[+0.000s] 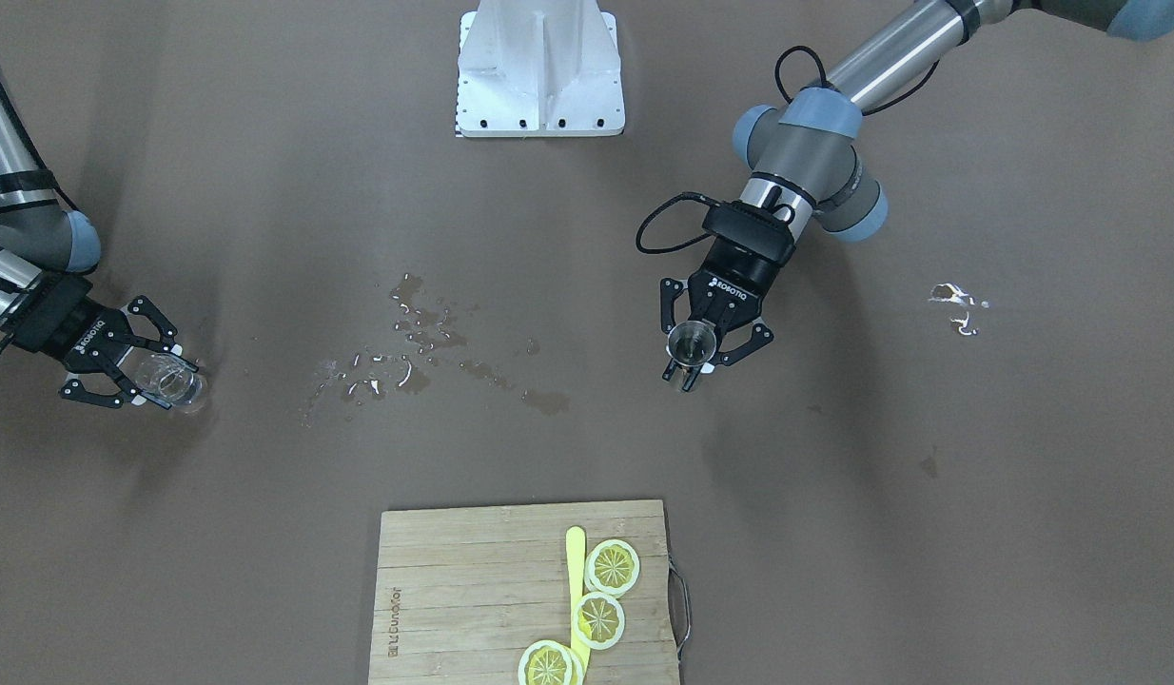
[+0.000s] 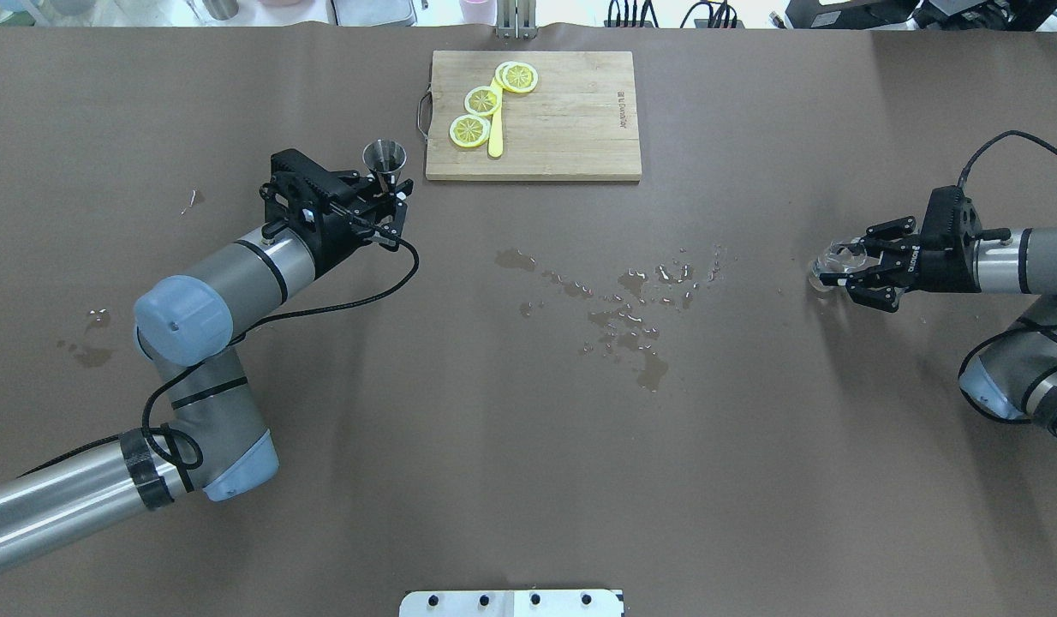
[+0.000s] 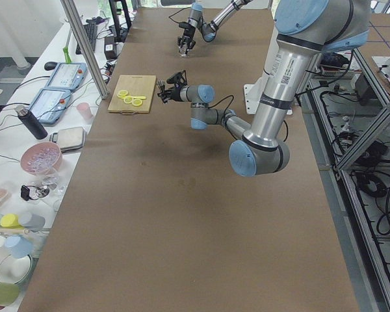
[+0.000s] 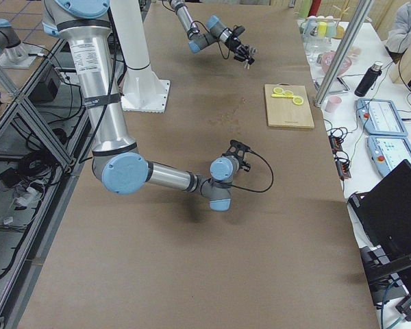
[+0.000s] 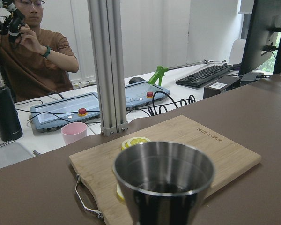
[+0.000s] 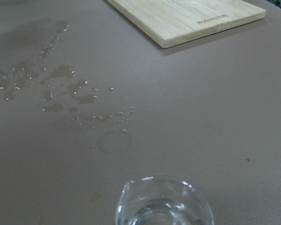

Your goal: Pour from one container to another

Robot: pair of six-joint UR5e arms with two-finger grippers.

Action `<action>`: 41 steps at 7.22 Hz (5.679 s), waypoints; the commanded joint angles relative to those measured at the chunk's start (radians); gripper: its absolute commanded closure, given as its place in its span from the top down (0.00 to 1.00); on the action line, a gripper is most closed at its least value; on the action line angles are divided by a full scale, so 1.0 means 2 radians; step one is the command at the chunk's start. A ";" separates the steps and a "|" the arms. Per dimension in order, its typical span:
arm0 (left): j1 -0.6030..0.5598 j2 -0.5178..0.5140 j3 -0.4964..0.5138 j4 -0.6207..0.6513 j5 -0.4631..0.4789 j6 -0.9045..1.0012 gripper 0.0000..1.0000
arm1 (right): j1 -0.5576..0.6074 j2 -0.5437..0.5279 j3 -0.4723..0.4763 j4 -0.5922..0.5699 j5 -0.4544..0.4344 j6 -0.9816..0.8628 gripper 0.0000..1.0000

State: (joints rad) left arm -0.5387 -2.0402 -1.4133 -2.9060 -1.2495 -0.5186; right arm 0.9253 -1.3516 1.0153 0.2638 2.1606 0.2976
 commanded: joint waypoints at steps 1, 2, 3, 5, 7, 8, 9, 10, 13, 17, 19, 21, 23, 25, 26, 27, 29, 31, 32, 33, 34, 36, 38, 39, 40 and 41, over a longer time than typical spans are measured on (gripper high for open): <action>0.004 -0.009 0.015 -0.023 -0.022 0.029 0.00 | 0.011 0.000 0.008 -0.002 0.006 0.001 0.00; 0.005 -0.018 0.013 -0.022 -0.023 0.029 0.00 | 0.013 0.002 0.010 -0.005 0.009 0.001 0.00; 0.015 -0.030 0.016 -0.020 -0.025 0.029 0.00 | 0.018 0.002 0.021 -0.019 0.019 0.001 0.00; 0.031 -0.043 0.026 -0.023 -0.023 0.031 0.00 | 0.040 0.002 0.067 -0.070 0.053 0.000 0.00; 0.046 -0.072 0.027 -0.023 -0.026 0.031 0.00 | 0.053 0.008 0.071 -0.079 0.070 0.001 0.00; 0.046 -0.074 0.029 -0.033 -0.036 0.035 0.00 | 0.060 0.012 0.071 -0.086 0.079 0.000 0.00; 0.058 -0.074 0.031 -0.062 -0.036 0.071 0.00 | 0.070 0.016 0.071 -0.089 0.080 0.000 0.00; 0.072 -0.077 0.030 -0.085 -0.036 0.090 0.00 | 0.083 0.018 0.071 -0.095 0.088 -0.001 0.00; 0.085 -0.079 0.046 -0.156 -0.095 0.120 0.00 | 0.099 0.023 0.102 -0.135 0.092 -0.002 0.00; 0.089 -0.081 0.055 -0.142 -0.107 0.120 0.00 | 0.091 0.035 0.123 -0.140 0.127 -0.033 0.00; 0.088 -0.081 0.055 -0.136 -0.106 0.119 0.00 | 0.102 0.036 0.124 -0.143 0.137 -0.036 0.00; 0.078 -0.081 0.058 -0.132 -0.105 0.119 0.00 | 0.105 0.041 0.123 -0.144 0.152 -0.045 0.00; 0.067 -0.080 0.066 -0.132 -0.105 0.118 0.00 | 0.104 0.053 0.129 -0.159 0.154 -0.046 0.00; 0.067 -0.080 0.065 -0.132 -0.105 0.118 0.00 | 0.099 0.061 0.169 -0.220 0.146 -0.048 0.00; 0.067 -0.080 0.066 -0.132 -0.105 0.118 0.00 | 0.095 0.072 0.188 -0.266 0.136 -0.061 0.00; 0.067 -0.081 0.066 -0.132 -0.105 0.118 0.00 | 0.088 0.082 0.208 -0.320 0.129 -0.095 0.00; 0.066 -0.081 0.068 -0.132 -0.105 0.118 0.00 | 0.074 0.089 0.249 -0.395 0.119 -0.111 0.00; 0.064 -0.081 0.069 -0.129 -0.105 0.118 0.00 | 0.072 0.089 0.263 -0.422 0.126 -0.127 0.00; 0.064 -0.081 0.070 -0.129 -0.105 0.118 0.00 | 0.071 0.098 0.263 -0.435 0.126 -0.127 0.00; 0.064 -0.081 0.070 -0.129 -0.105 0.118 0.00 | 0.068 0.099 0.272 -0.452 0.121 -0.131 0.00; 0.064 -0.081 0.070 -0.129 -0.105 0.118 0.00 | 0.067 0.101 0.275 -0.464 0.120 -0.134 0.00; 0.064 -0.081 0.069 -0.129 -0.105 0.118 0.00 | 0.060 0.100 0.275 -0.469 0.118 -0.149 0.00; 0.064 -0.081 0.069 -0.129 -0.105 0.118 0.00 | 0.054 0.110 0.274 -0.487 0.118 -0.153 0.00; 0.064 -0.081 0.069 -0.129 -0.105 0.118 0.00 | 0.053 0.111 0.275 -0.487 0.118 -0.153 0.00; 0.064 -0.081 0.069 -0.128 -0.105 0.118 0.00 | 0.051 0.115 0.275 -0.492 0.121 -0.153 0.00; 0.064 -0.081 0.069 -0.128 -0.105 0.118 0.00 | 0.050 0.117 0.285 -0.507 0.125 -0.153 0.00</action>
State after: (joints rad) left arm -0.4111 -2.2013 -1.2748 -3.1620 -1.4588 -0.2823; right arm 1.0289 -1.1235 1.5704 -0.7237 2.4031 -0.0075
